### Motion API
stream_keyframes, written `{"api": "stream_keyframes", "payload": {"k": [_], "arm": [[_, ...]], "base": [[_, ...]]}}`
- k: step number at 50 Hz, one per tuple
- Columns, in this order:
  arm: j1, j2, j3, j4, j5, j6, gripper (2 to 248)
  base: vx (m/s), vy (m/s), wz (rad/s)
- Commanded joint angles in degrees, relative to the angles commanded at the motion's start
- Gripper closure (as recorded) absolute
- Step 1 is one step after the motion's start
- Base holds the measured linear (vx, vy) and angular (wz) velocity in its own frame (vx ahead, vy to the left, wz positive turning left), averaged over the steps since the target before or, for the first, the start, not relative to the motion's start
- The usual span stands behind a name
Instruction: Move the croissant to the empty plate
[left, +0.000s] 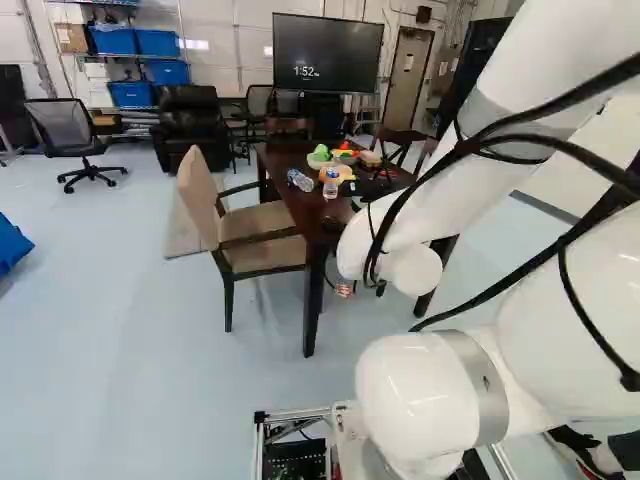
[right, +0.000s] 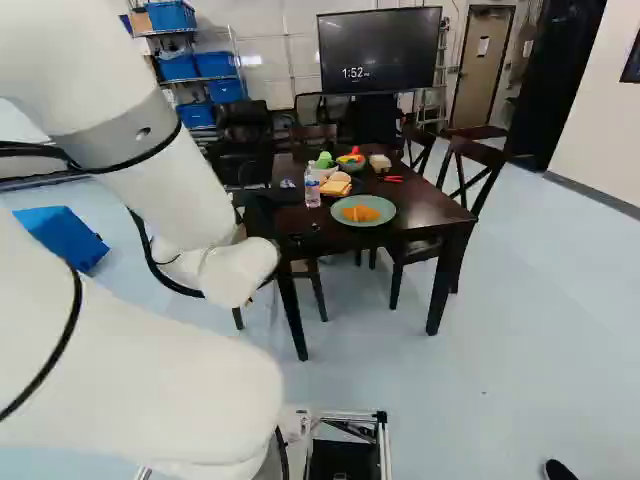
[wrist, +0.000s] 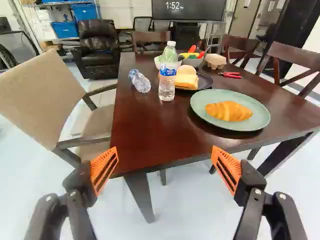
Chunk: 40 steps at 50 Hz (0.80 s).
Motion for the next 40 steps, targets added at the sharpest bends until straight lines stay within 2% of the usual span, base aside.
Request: {"api": "stream_keyframes", "payload": {"k": [40], "arm": [[0.04, 0.12, 0.41, -0.14, 0.72, 0.67, 3]], "base": [[0.0, 0.0, 0.0]]}}
